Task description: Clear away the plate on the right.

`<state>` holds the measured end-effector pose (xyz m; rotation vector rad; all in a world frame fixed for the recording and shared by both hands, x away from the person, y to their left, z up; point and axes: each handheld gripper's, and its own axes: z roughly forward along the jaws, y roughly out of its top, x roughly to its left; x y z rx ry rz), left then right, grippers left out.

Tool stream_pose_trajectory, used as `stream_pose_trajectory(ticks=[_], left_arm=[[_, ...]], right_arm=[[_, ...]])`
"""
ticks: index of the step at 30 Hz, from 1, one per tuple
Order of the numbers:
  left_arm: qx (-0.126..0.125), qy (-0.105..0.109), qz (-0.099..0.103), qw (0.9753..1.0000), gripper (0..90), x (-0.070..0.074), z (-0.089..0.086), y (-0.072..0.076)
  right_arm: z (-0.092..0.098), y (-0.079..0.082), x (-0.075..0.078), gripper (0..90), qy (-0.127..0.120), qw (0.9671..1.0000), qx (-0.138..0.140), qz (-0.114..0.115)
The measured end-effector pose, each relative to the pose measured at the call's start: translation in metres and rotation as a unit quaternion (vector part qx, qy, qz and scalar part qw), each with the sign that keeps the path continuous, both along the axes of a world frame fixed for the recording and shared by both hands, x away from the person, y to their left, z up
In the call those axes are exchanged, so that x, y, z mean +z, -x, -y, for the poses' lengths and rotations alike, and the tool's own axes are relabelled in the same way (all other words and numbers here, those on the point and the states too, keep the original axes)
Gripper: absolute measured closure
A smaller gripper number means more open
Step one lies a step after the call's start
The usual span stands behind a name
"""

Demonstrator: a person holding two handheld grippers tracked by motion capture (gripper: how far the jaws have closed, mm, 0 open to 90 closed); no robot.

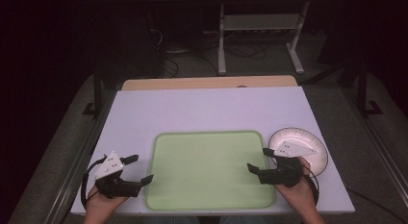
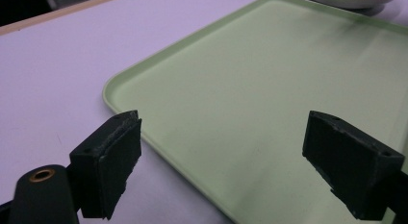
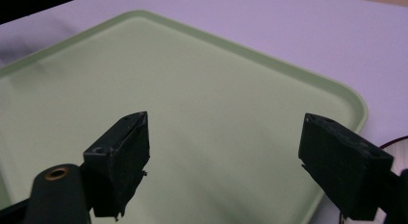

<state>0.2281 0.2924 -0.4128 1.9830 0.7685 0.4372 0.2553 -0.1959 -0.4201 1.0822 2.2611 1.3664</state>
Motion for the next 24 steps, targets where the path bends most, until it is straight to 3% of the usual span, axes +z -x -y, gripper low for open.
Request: stream_pose_trajectory(ticks=[9, 24], left_arm=[[0.000, -0.001, 0.006, 1.0000, 13.3, 0.0012, 0.0005, 0.0010], [-0.002, -0.002, 0.010, 0.9999, 13.3, 0.0023, 0.0009, 0.0015]], right_arm=[[0.0062, -0.0004, 0.0024, 17.4, -0.011, 0.9999, -0.005, 0.005], [0.0075, 0.0009, 0.0046, 17.2, -0.001, 1.0000, 0.002, 0.006]])
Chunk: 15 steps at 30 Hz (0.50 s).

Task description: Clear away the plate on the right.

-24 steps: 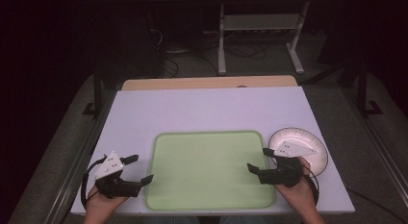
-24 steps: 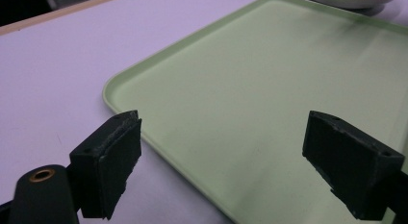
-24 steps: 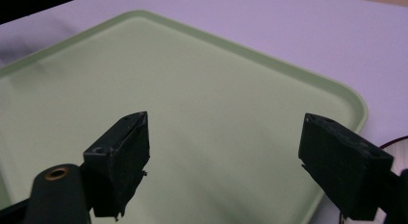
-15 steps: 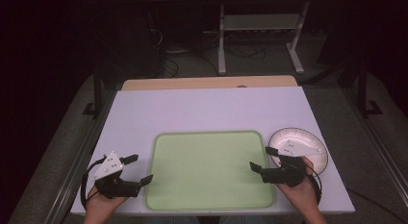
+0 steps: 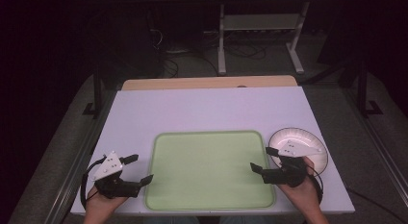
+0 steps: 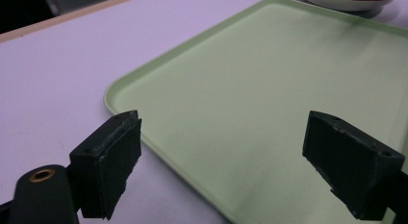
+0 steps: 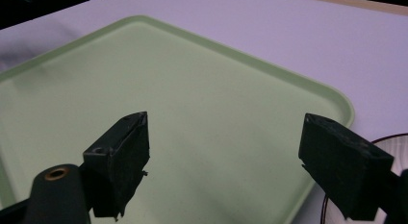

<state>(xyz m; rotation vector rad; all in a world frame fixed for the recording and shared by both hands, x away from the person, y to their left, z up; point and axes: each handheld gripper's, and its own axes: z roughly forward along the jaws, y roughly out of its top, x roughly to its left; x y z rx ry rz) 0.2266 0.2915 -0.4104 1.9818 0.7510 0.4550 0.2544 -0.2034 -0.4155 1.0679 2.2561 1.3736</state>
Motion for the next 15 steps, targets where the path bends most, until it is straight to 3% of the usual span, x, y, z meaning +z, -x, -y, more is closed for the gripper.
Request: stream_pose_trajectory(ticks=[15], left_arm=[[-0.003, 0.002, 0.001, 1.0000, 13.3, 0.000, 0.000, 0.000]], right_arm=[[0.021, 0.002, 0.008, 17.2, -0.015, 0.9998, -0.011, -0.001]])
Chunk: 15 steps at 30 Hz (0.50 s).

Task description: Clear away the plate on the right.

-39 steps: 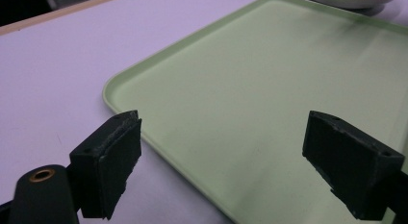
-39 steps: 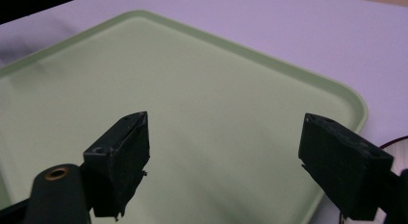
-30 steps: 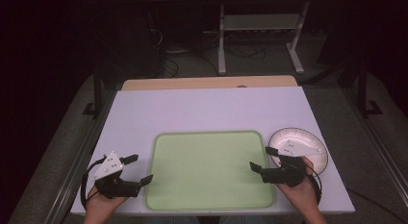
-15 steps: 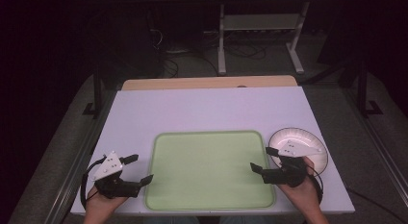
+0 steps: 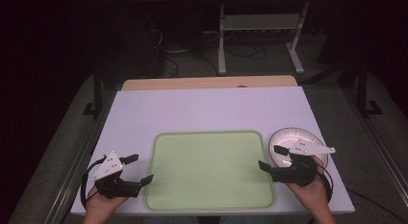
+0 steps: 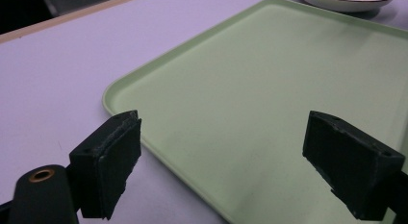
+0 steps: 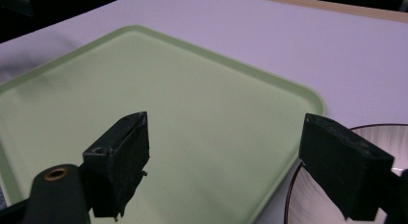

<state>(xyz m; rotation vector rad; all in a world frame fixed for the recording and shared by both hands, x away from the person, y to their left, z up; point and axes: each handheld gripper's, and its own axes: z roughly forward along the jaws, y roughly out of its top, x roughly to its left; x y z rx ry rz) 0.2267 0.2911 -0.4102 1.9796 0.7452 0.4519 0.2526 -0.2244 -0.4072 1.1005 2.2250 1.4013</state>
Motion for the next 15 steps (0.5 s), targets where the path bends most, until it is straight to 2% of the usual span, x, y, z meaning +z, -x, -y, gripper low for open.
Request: stream_pose_trajectory(ticks=[7, 15], left_arm=[[0.001, 0.000, -0.004, 1.0000, 13.3, -0.0015, 0.0003, -0.0003], [0.005, 0.001, -0.006, 1.0000, 13.3, -0.0024, -0.0006, -0.0004]], right_arm=[[0.0036, -0.0005, 0.0008, 16.5, -0.008, 0.9999, -0.003, -0.009], [0.0086, 0.0009, 0.0044, 15.2, 0.001, 0.9999, -0.003, -0.013]])
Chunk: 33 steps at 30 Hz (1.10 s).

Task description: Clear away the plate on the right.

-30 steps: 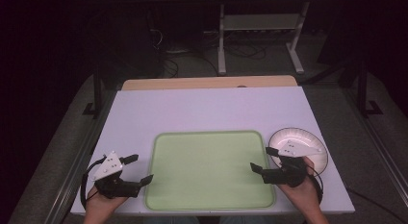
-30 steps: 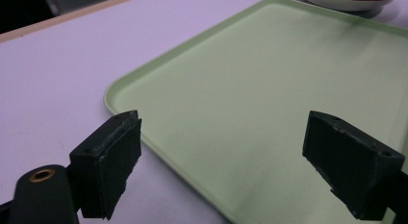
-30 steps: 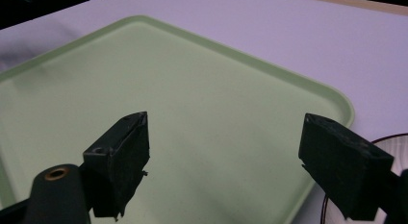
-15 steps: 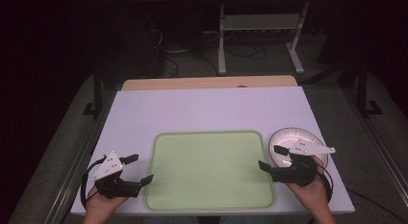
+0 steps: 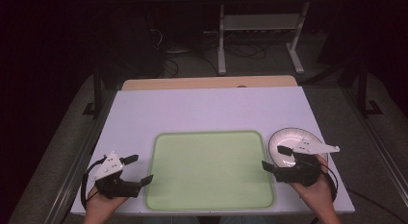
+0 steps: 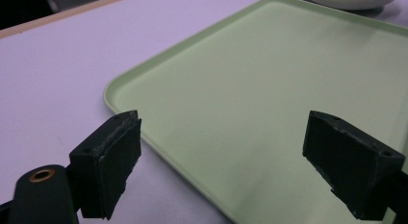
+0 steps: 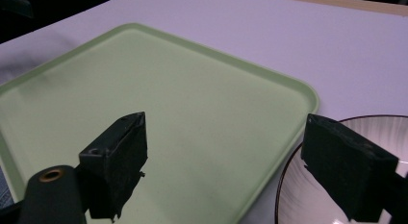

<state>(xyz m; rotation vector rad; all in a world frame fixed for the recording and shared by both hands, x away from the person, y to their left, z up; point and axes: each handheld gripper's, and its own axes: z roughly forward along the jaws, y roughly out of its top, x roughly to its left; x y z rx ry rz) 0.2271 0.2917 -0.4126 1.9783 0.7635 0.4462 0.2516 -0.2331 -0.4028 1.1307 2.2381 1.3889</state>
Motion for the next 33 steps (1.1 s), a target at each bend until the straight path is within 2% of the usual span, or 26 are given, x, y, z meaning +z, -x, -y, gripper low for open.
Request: stream_pose_trajectory(ticks=[4, 13, 17, 20, 25, 30, 33], left_arm=[[0.002, -0.001, 0.001, 1.0000, 13.4, 0.000, -0.001, 0.000], [0.002, -0.003, -0.001, 1.0000, 13.4, 0.000, -0.001, 0.000], [0.002, -0.003, -0.002, 1.0000, 13.4, 0.000, -0.001, 0.000], [0.002, -0.003, 0.000, 1.0000, 13.4, 0.000, -0.001, 0.000], [0.003, -0.002, -0.003, 1.0000, 13.4, -0.001, -0.003, 0.000], [0.003, -0.002, -0.003, 1.0000, 13.4, -0.001, -0.003, 0.000], [0.003, -0.001, -0.002, 1.0000, 13.4, 0.000, -0.003, 0.000]], right_arm=[[0.003, 0.001, 0.003, 14.9, 0.007, 1.0000, -0.004, -0.001], [0.024, 0.003, 0.003, 13.7, -0.003, 0.9993, -0.018, -0.034], [0.039, 0.004, 0.001, 13.5, -0.032, 0.9975, -0.018, -0.060], [0.044, 0.003, 0.001, 13.5, -0.035, 0.9967, -0.024, -0.070], [0.049, 0.004, 0.005, 13.5, -0.031, 0.9961, -0.023, -0.080], [0.053, 0.005, 0.007, 13.2, -0.010, 0.9963, -0.019, -0.083], [0.060, 0.005, 0.009, 13.2, -0.003, 0.9960, -0.029, -0.084]])
